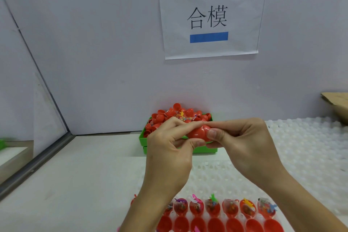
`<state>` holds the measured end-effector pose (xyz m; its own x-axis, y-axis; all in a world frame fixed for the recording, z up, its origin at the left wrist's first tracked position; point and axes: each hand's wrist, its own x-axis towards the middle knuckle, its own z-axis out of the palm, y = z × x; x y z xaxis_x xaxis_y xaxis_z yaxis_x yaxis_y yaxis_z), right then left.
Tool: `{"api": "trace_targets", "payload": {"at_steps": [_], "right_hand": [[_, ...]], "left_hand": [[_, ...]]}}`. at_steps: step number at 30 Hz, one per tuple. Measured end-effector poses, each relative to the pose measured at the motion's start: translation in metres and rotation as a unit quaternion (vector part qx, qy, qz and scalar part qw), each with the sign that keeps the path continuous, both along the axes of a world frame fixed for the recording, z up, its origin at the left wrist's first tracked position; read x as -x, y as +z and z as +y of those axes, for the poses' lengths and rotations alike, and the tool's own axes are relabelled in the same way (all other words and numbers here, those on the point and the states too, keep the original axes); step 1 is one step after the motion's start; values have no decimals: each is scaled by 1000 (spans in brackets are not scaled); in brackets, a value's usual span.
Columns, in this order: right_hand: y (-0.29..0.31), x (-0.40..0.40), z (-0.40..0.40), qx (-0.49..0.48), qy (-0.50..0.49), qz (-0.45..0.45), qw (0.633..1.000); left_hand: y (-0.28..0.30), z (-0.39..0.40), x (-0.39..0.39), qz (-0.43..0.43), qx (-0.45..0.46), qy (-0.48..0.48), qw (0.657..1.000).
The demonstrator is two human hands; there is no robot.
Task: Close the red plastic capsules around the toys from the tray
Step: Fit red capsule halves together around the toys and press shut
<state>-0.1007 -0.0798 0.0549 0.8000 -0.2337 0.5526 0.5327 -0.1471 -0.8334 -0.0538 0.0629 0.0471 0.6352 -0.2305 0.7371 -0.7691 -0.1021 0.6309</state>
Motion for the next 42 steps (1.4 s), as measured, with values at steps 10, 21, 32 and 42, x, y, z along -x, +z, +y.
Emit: {"api": "trace_targets", "payload": {"at_steps": [10,21,32,42], "right_hand": [[1,1,-1,37,-1,-9,999],[0,2,2,50,7,7,999],[1,3,-1,0,44,18,999],[3,2,-2,-3,18,48,999]], "left_hand": [[0,0,1,-15,-17,12,1000],[-6,-4,2,-51,-39,54,996],[-3,-5,5,2,1,30,1000],[-10,-13,10,-55,6,88,995]]}}
